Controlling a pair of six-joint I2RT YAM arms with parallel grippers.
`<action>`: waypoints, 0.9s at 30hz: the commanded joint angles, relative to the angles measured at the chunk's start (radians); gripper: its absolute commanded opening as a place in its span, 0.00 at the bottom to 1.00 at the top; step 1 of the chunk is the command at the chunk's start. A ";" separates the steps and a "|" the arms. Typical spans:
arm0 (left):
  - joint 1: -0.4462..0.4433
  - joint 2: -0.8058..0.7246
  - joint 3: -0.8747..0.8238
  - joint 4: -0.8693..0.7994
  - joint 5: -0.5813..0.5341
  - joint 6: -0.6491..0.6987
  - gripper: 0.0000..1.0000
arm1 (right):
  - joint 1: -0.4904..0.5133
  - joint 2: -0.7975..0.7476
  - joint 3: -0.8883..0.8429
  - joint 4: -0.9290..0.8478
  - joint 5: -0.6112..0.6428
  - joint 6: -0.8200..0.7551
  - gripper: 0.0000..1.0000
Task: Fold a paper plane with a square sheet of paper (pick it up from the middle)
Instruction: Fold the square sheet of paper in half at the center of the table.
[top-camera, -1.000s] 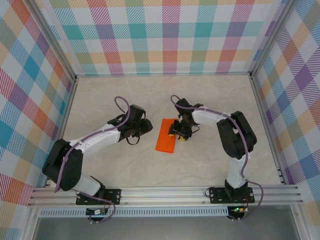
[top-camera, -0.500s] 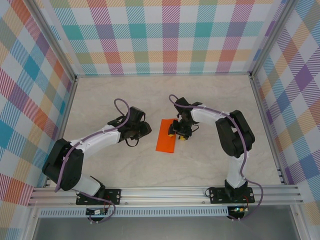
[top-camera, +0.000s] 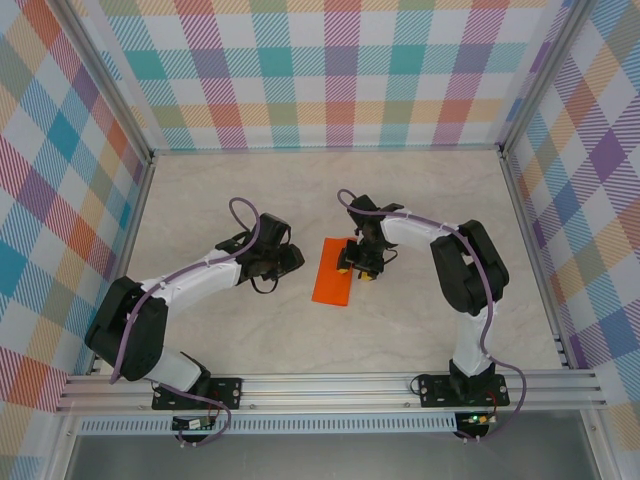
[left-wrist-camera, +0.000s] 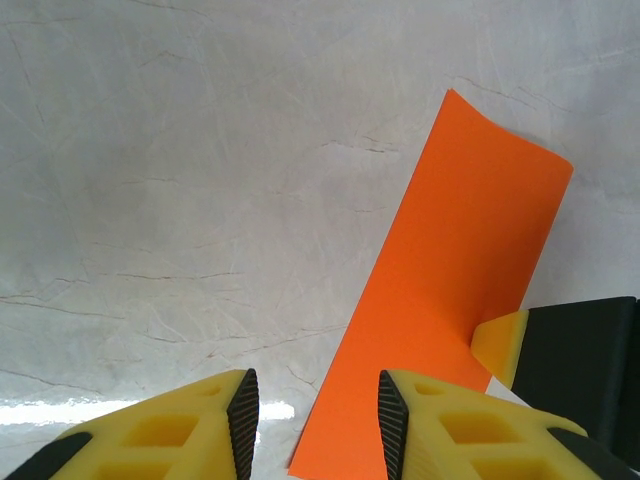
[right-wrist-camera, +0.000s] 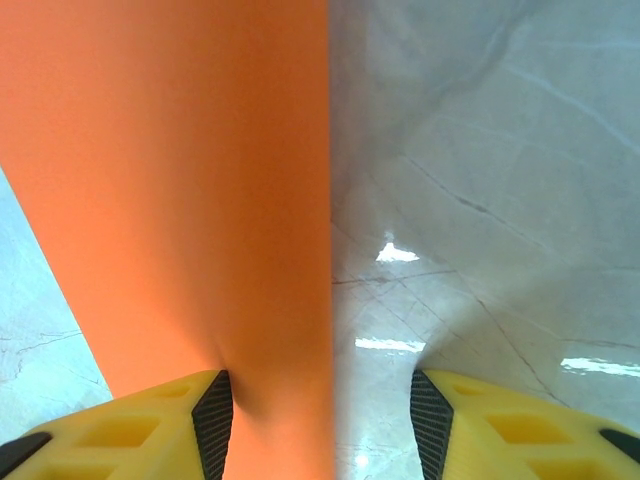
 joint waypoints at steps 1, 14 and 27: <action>0.009 0.016 0.003 0.018 0.019 0.006 0.39 | -0.001 0.032 0.021 -0.050 0.018 -0.036 0.53; 0.009 0.026 -0.001 0.019 0.039 0.012 0.39 | -0.001 0.053 0.033 -0.060 0.027 -0.045 0.53; 0.005 0.141 0.072 0.125 0.230 0.055 0.10 | -0.001 0.063 0.032 -0.080 0.053 -0.038 0.53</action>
